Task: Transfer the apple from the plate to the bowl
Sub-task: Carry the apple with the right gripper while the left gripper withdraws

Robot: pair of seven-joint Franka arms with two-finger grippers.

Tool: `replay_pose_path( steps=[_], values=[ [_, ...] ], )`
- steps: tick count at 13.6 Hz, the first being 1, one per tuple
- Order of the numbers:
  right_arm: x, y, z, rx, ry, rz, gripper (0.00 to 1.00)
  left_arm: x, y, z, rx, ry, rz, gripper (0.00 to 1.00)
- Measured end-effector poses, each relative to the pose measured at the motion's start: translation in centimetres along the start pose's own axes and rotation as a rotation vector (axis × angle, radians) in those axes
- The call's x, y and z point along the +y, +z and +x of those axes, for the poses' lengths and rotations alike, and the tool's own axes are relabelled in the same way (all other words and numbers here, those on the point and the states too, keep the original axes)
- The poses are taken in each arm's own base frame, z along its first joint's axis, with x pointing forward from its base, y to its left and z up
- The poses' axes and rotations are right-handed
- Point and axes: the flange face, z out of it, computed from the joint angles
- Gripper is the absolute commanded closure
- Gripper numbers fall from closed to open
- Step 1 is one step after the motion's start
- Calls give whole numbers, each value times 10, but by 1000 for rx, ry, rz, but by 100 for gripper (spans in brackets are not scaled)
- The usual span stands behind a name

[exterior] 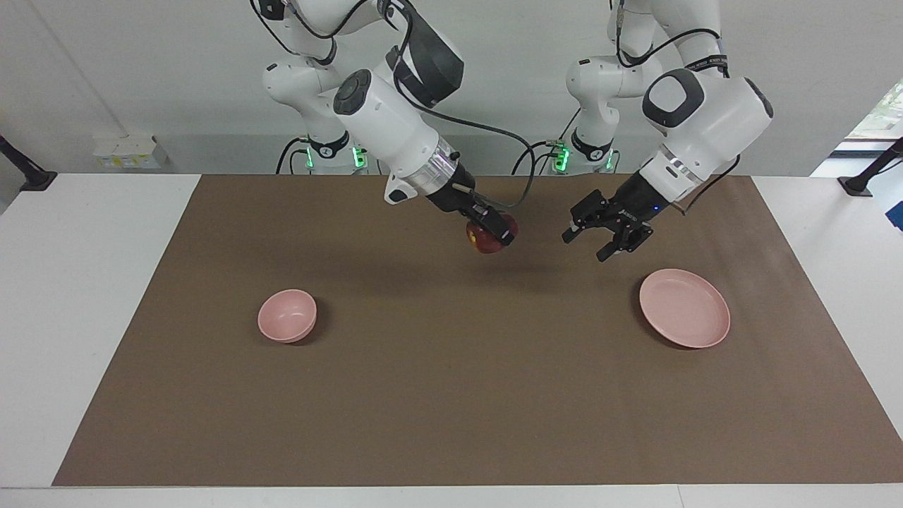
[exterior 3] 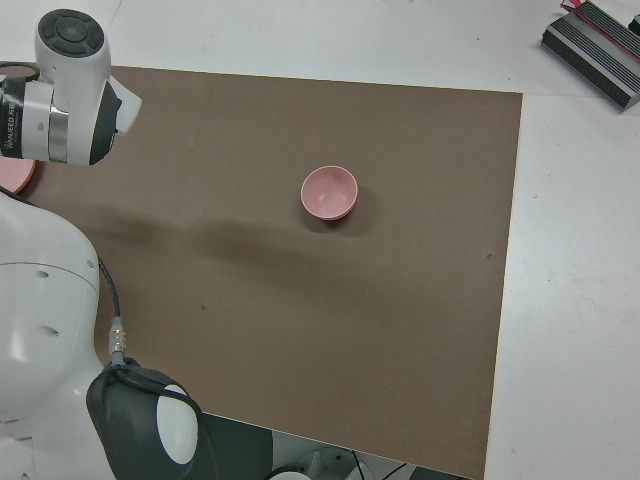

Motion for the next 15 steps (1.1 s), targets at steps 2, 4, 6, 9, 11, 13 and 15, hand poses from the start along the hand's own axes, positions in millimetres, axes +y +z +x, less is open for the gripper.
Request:
replay_pose_path(
  steps=[2, 4, 6, 9, 11, 13, 15],
  values=[
    [12, -2, 15, 80, -109, -98, 100, -13, 0, -4, -58, 66, 123, 0],
    [29, -7, 40, 137, -244, -228, 100, -29, -4, -5, -94, 119, 239, 0],
    [51, -20, 79, 167, -363, -325, 100, -45, -11, -4, -107, 149, 328, 0],
    [87, -44, 141, 214, -537, -443, 100, -60, -22, -2, -122, 178, 418, 0],
    [110, -56, 168, 270, -657, -565, 100, -63, -37, 4, -126, 170, 431, 0],
    [127, -62, 184, 359, -740, -647, 100, -64, -63, 13, -132, 169, 464, 0],
    [149, -67, 203, 469, -807, -679, 100, -59, -84, 19, -134, 169, 483, 0]
  ],
)
